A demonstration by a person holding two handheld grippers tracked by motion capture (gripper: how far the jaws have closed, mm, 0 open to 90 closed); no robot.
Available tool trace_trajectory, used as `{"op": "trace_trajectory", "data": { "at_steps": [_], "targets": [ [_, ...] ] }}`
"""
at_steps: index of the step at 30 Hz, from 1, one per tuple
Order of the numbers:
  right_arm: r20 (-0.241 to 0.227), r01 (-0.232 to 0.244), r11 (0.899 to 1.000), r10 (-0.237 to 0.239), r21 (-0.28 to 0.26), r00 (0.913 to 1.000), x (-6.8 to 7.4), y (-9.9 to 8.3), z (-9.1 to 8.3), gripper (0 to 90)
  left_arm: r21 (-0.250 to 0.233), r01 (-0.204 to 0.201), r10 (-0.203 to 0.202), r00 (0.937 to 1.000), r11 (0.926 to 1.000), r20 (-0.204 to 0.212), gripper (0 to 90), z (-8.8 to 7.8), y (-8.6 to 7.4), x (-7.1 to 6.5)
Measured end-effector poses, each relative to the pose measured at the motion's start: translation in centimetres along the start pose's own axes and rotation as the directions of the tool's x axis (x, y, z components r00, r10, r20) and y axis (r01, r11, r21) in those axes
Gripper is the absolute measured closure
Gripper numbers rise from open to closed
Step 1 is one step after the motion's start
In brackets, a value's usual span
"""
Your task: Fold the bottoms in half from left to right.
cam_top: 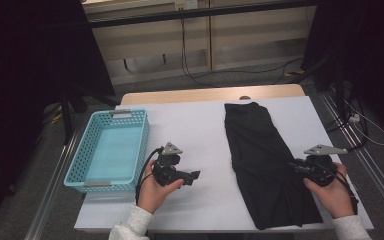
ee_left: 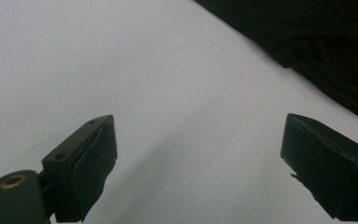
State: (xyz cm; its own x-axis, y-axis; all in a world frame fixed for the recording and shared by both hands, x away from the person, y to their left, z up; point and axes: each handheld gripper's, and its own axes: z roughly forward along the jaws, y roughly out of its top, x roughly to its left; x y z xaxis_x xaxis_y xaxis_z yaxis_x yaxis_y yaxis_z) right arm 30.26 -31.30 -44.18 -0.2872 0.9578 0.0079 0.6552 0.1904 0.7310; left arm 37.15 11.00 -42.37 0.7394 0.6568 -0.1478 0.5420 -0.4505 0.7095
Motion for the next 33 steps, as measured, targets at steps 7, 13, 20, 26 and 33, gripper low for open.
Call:
{"op": "trace_trajectory", "data": {
  "at_steps": [7, 13, 20, 26, 33],
  "targets": [
    [-0.024, 0.021, 0.999, -0.02, 0.031, 0.9995, 0.3, -1.4, -1.3, 70.2, -0.007, -0.001, 0.001, 1.0, 1.0, 0.003, 10.8, 0.1, 0.3, -0.1],
    [-0.049, 0.005, 0.998, -0.002, 0.06, 0.9988, 0.9, -2.6, -0.9, 85.0, 0.002, -0.012, 0.012, 0.9999, 0.9999, 0.009, 10.9, 0.5, 0.6, -0.2],
    [-0.07, -0.03, 0.999, 0.031, 0.025, 0.997, -0.3, -2.3, -2.3, 89.9, -0.003, -0.02, 0.02, 0.9997, 0.9998, 0.017, 10.9, 0.8, 0.9, -0.5],
    [-0.065, -0.051, 0.998, 0.053, 0.031, 0.9965, -0.8, -2.7, -2.4, 81.9, 0.001, -0.018, 0.018, 0.9995, 0.9998, 0.024, 10.9, 1.1, 0.9, -0.6],
    [-0.004, -0.01, 1.0, 0.01, -0.02, 0.9999, 0.2, -1.7, -1.9, 55.5, 0.004, -0.016, 0.016, 0.9997, 0.9999, 0.018, 10.8, 1.2, 0.9, -0.3]
  ]
}}
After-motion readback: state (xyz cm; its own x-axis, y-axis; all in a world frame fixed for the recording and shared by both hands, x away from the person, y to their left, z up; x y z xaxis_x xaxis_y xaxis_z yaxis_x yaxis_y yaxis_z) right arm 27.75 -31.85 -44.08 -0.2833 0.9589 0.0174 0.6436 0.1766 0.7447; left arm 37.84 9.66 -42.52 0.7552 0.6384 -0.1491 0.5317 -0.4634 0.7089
